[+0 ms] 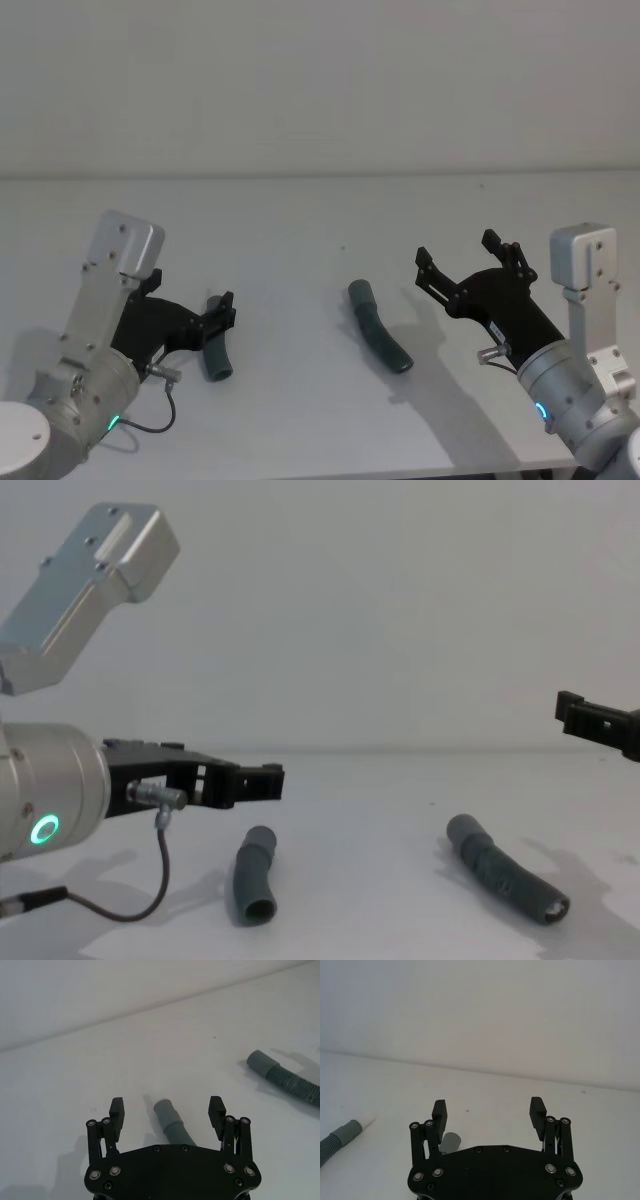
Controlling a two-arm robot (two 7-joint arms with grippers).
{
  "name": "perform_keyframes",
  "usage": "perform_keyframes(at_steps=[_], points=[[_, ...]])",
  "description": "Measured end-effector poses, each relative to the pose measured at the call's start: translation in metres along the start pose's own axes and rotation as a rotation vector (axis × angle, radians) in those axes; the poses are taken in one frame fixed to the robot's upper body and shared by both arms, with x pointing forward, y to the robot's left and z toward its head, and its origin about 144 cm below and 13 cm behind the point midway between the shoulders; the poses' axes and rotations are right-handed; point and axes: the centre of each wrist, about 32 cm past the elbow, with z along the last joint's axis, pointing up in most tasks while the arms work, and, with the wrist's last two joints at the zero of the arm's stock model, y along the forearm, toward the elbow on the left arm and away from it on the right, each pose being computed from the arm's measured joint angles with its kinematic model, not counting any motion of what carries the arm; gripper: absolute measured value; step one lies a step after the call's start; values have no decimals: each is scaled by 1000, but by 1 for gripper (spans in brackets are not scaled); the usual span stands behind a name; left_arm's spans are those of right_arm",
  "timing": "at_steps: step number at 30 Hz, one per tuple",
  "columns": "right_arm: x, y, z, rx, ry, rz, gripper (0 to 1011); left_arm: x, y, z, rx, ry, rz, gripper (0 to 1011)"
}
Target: Use both hands to pick up one end of the pipe from the table, align the ends, and insert them.
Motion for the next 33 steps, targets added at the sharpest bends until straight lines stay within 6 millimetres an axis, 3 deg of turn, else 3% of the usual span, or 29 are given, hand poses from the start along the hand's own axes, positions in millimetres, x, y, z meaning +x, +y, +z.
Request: perform_keyframes(at_steps=[33], points=[[0, 0, 0, 0, 0, 0, 1002, -13, -8, 9, 165, 143, 9, 1001]])
